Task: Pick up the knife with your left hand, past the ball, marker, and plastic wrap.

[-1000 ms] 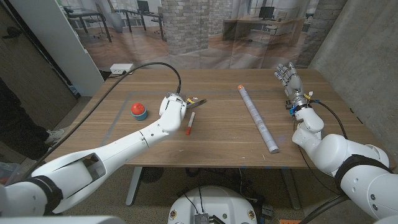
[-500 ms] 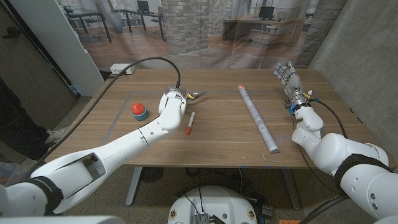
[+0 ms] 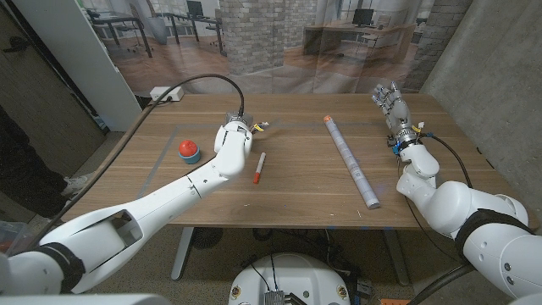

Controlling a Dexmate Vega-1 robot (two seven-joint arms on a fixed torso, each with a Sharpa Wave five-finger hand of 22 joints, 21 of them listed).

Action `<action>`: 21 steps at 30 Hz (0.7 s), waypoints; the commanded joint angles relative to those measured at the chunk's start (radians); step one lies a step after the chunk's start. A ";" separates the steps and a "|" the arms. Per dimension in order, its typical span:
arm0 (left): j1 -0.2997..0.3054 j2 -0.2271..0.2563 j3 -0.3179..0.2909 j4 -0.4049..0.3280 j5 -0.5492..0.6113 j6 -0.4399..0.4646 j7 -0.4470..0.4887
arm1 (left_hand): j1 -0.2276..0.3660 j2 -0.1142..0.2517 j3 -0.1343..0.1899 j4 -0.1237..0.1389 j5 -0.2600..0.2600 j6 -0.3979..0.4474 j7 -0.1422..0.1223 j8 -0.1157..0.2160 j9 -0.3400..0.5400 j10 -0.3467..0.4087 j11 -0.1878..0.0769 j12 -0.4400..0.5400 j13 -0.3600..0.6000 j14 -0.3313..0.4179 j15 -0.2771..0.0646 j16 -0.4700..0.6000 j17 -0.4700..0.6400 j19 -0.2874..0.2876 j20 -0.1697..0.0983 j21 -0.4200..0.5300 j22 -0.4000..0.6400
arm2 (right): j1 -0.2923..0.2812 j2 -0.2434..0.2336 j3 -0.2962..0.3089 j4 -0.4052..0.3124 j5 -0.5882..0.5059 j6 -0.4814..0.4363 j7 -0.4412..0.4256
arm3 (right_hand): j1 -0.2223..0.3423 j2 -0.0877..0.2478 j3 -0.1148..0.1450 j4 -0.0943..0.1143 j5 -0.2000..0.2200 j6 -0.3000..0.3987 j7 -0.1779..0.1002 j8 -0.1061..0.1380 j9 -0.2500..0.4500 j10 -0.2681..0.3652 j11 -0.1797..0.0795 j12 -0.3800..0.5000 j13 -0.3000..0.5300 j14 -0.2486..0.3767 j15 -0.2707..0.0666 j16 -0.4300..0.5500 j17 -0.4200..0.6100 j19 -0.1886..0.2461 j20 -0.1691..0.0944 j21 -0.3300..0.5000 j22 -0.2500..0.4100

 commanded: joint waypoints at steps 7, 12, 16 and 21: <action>0.017 0.035 -0.056 -0.025 -0.064 -0.067 0.128 | 0.013 0.002 0.009 0.001 0.045 0.147 -0.108 -0.004 0.005 0.189 -0.185 0.002 0.009 0.197 -0.240 -0.006 0.011 -0.005 -0.079 0.009 0.000 | -0.063 0.011 -0.090 -0.084 0.048 0.093 -0.056 | 0.009 0.001 0.001 -0.006 0.005 0.004 0.001 -0.003 0.005 0.004 -0.007 -0.004 0.003 0.000 -0.005 -0.001 -0.001 0.007 -0.024 -0.001 0.004; 0.019 0.047 -0.068 -0.029 -0.088 -0.086 0.162 | 0.010 0.002 0.009 0.002 0.048 0.148 -0.109 -0.006 0.006 0.189 -0.186 0.001 0.013 0.197 -0.243 -0.008 0.015 -0.006 -0.080 0.012 0.000 | -0.104 0.006 -0.145 -0.153 0.063 0.088 -0.108 | 0.009 0.001 0.000 -0.007 0.006 0.006 0.002 -0.002 0.005 0.004 -0.007 -0.004 0.004 0.000 -0.006 -0.001 -0.001 0.006 -0.025 -0.001 0.004; 0.024 0.058 -0.078 -0.035 -0.105 -0.096 0.186 | 0.011 0.002 0.009 0.001 0.051 0.147 -0.107 -0.009 0.006 0.191 -0.183 0.001 0.015 0.199 -0.242 -0.008 0.018 -0.007 -0.079 0.014 -0.001 | -0.137 -0.003 -0.191 -0.212 0.071 0.074 -0.158 | 0.010 0.001 0.000 -0.007 0.006 0.006 0.002 -0.002 0.005 0.005 -0.007 -0.004 0.004 0.000 -0.007 -0.001 -0.001 0.006 -0.025 -0.001 0.004; 0.028 0.070 -0.090 -0.044 -0.122 -0.105 0.216 | 0.010 0.001 0.009 0.001 0.054 0.148 -0.107 -0.011 0.006 0.189 -0.189 -0.001 0.019 0.199 -0.241 -0.010 0.023 -0.008 -0.080 0.017 -0.001 | -0.174 -0.017 -0.244 -0.276 0.084 0.055 -0.212 | 0.010 0.001 0.000 -0.008 0.007 0.007 0.003 -0.002 0.005 0.004 -0.007 -0.005 0.004 0.000 -0.007 -0.001 -0.001 0.007 -0.025 -0.001 0.004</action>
